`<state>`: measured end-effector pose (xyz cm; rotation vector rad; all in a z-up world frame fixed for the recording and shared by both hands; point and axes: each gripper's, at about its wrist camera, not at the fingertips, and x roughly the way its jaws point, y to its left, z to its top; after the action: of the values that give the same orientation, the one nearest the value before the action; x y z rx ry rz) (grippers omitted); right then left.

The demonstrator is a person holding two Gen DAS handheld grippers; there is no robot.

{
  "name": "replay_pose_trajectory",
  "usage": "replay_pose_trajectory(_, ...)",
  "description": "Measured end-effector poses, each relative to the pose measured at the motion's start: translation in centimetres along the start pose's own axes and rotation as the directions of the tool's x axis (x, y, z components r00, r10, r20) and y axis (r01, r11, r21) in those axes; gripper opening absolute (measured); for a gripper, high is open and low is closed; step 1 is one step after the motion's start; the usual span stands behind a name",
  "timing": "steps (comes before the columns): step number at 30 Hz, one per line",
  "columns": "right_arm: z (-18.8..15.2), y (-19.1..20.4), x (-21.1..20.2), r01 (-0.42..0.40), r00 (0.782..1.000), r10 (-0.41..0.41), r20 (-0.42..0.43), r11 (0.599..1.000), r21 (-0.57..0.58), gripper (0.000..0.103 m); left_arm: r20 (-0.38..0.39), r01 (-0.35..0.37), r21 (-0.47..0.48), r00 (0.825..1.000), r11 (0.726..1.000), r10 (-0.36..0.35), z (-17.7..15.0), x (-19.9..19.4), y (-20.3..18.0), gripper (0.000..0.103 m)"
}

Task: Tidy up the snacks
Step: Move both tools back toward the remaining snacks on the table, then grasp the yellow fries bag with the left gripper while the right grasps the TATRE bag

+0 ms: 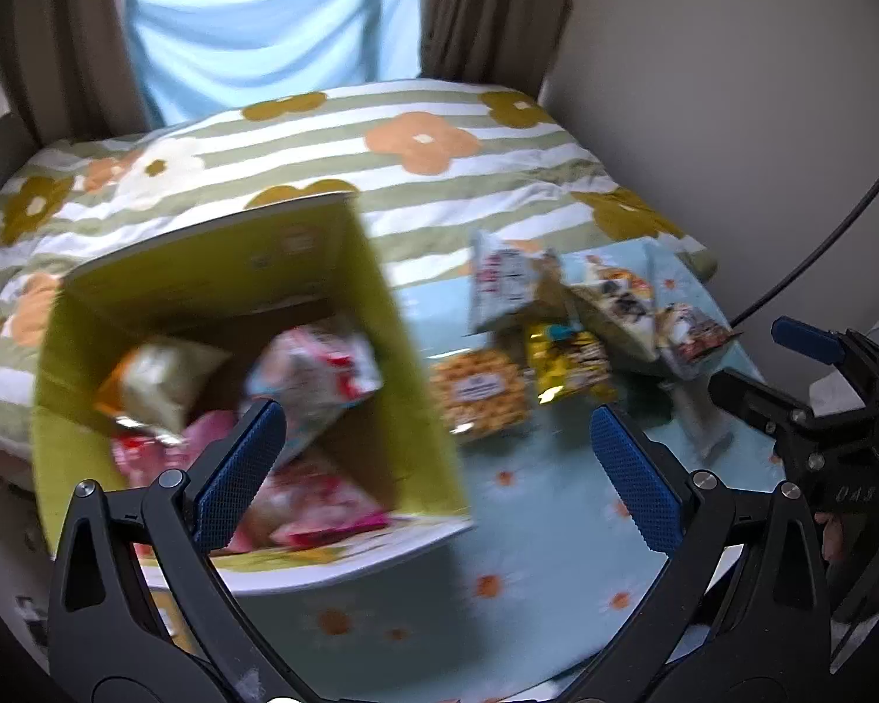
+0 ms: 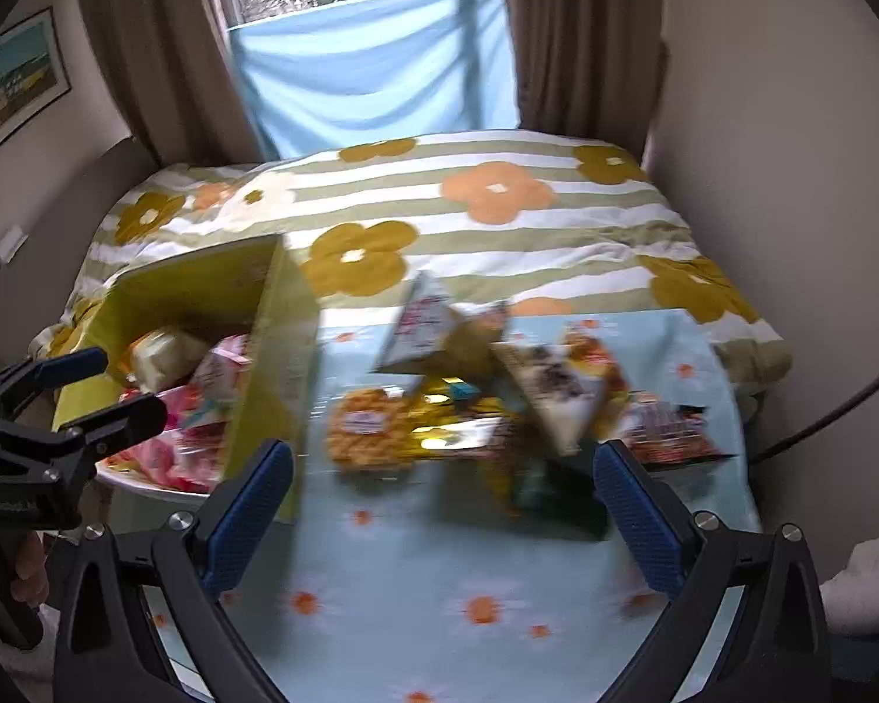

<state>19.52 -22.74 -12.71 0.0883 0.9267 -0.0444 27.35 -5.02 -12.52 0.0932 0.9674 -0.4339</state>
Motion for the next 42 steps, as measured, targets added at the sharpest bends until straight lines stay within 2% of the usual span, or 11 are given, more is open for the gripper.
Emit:
replay_pose_trajectory(5, 0.4, -6.3, -0.3, 0.002, 1.0, -0.002, -0.007, 1.0, 0.011, 0.102, -0.004, 0.008, 0.031, 1.0, 0.999, -0.008, 1.2, 2.3, -6.0, 0.103)
replay_pose_trajectory(10, 0.2, -11.0, 0.0, -0.003, 1.0, 0.003, -0.023, 1.0, -0.019, 0.102, -0.014, 0.017, 0.039, 1.0, 0.999, -0.016, 2.5, 5.1, -11.3, 0.103)
replay_pose_trajectory(15, 0.4, -13.8, 0.8, -0.02, 0.999, 0.018, -0.045, 0.999, -0.04, 0.102, -0.048, 0.032, 0.072, 0.998, 0.997, -0.029, 3.8, 7.4, -15.2, 0.103)
replay_pose_trajectory(20, 0.0, -15.4, 2.0, -0.069, 0.996, 0.066, -0.063, 0.997, -0.042, 0.102, -0.097, 0.033, 0.161, 0.995, 0.986, -0.017, 6.2, 10.3, -18.2, 0.103)
replay_pose_trajectory(24, -0.3, -15.7, 3.1, -0.063, 0.995, 0.059, -0.082, 0.997, -0.054, 0.102, -0.156, 0.046, 0.241, 0.988, 0.969, -0.008, 7.8, 13.3, -19.7, 0.103)
replay_pose_trajectory(34, 0.0, -17.5, 7.7, -0.059, 0.983, 0.064, -0.171, 0.998, 0.036, 0.102, -0.338, 0.101, 0.334, 0.941, 0.937, 0.019, 9.6, 23.6, -21.1, 0.101)
replay_pose_trajectory(42, 0.3, -17.2, 11.4, -0.069, 0.968, 0.083, -0.236, 0.995, 0.067, 0.102, -0.422, 0.16, 0.363, 0.907, 0.918, 0.009, 9.1, 27.5, -21.9, 0.092)
